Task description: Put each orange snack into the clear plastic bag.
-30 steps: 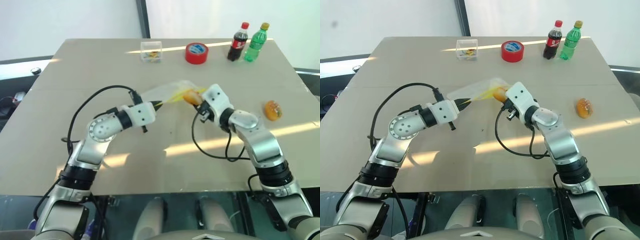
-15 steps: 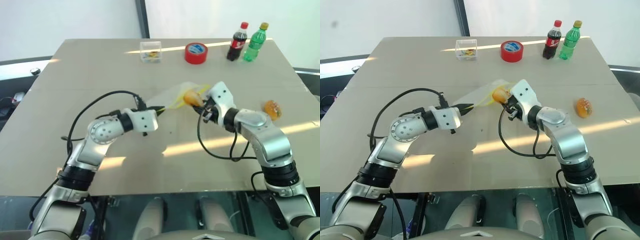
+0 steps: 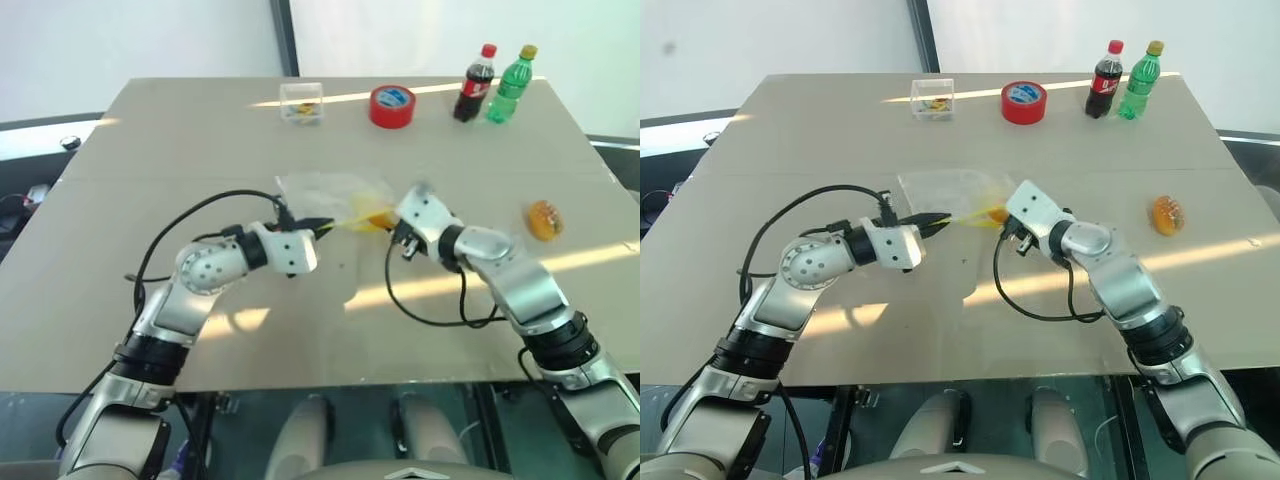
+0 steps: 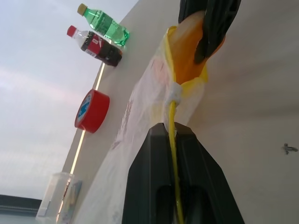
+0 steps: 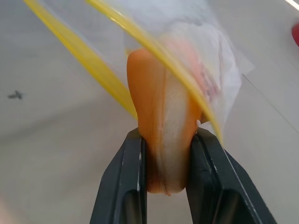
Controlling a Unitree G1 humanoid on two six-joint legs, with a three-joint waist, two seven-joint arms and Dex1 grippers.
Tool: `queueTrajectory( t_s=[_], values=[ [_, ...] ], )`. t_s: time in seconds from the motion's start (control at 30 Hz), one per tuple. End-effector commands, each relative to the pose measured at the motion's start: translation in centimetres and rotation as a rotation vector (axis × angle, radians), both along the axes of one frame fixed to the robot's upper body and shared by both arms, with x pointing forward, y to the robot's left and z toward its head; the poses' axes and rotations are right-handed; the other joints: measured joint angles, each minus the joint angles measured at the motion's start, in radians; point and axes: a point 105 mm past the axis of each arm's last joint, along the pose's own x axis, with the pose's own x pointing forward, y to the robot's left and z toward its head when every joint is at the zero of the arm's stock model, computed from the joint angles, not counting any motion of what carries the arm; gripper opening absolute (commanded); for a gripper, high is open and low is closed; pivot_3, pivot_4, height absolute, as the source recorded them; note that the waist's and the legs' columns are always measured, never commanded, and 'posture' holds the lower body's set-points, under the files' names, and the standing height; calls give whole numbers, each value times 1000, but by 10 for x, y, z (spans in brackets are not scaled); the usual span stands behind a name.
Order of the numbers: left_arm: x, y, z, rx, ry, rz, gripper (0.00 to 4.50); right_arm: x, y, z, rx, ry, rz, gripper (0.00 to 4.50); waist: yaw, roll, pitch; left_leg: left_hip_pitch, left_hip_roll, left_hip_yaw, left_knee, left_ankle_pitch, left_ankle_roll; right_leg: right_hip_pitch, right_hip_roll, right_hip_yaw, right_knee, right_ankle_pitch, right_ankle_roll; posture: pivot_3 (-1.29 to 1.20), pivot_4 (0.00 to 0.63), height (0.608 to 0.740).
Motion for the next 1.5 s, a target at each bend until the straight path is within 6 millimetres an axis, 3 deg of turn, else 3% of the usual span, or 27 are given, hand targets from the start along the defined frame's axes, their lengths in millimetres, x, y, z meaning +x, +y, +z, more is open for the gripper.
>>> queueTrajectory(
  t_s=[0.03, 0.27, 0.4, 0.57, 0.67, 0.77, 0.83, 0.97, 1.07, 1.27, 1.33, 1.5],
  values=[
    [-5, -2, 1, 20, -33, -31, 0, 2, 6, 25, 65, -64, 23, 1027, 0, 0, 0, 0, 0, 0, 0, 0, 0, 0, 0, 0, 0, 0, 0, 0, 150, 740],
    [-8, -6, 0, 0, -30, -47, 0, 5, 14, 27, 400, 139, -53, 1027, 1, 0, 0, 0, 1, 0, 0, 0, 0, 0, 0, 0, 0, 0, 0, 0, 150, 740],
    [-6, -6, 3, -32, -24, -32, 0, 15, 22, 16, 335, 17, -111, 1027, 1, 0, 0, 0, 0, 0, 0, 0, 0, 0, 0, 0, 0, 0, 0, 0, 150, 740],
    [-4, -5, 3, -61, -7, -7, 0, 15, 35, 14, 264, -77, -30, 1027, -1, 0, 0, 0, 0, 0, 0, 0, 0, -1, 0, 0, 0, 0, 0, 0, 150, 740],
    [0, -3, 3, -76, 11, 23, 0, 13, 36, 16, 279, -85, -20, 2531, -1, 0, 0, 0, 0, 0, 0, 0, 0, -1, 1, 0, 1, 0, 0, 0, 150, 740],
    [16, 8, 5, -133, 29, 139, 0, 9, 19, 35, 310, -145, -50, 3892, 0, 0, 0, 0, 0, 0, 0, 0, 0, -1, 1, 0, 1, 0, 0, 0, 150, 740],
    [22, 12, 4, -161, 43, 188, 0, 2, 11, 42, 339, -141, -40, 3892, 5, 0, 0, 0, 0, -1, 0, 0, 0, -1, 0, 0, 0, 0, 0, 0, 150, 740],
    [31, 21, 1, -181, 76, 266, 0, -18, -13, 54, 360, -150, -32, 3892, 4, 0, 0, -1, 0, -1, 0, 0, 0, 0, 0, 0, 0, 0, 0, 0, 150, 740],
    [38, 25, 3, -195, 78, 306, 0, -21, -45, 58, 367, -176, -120, 3892, 3, 0, 0, -1, 0, -1, 0, 0, 0, 0, 1, -1, 0, 0, 0, 0, 150, 740],
    [40, 22, 8, -201, 57, 300, 0, 7, -172, 43, 247, -268, -709, 3892, 6, 0, 0, 0, 0, 0, 0, 0, 0, 0, 0, 0, 1, 0, 0, 0, 150, 740],
    [41, 20, 8, -199, 53, 295, 0, 10, -202, 37, 219, -276, -829, 3892, 9, 0, 0, 0, 0, 0, 0, 0, 0, 0, 0, 0, 1, 0, 0, 0, 150, 740],
    [42, 17, 8, -193, 55, 285, 0, 21, -233, 13, 213, -223, -934, 3892, -1, 0, 0, 1, 0, 4, 0, 0, 0, 0, 0, 3, 1, 0, 0, 0, 150, 740]
  ],
)
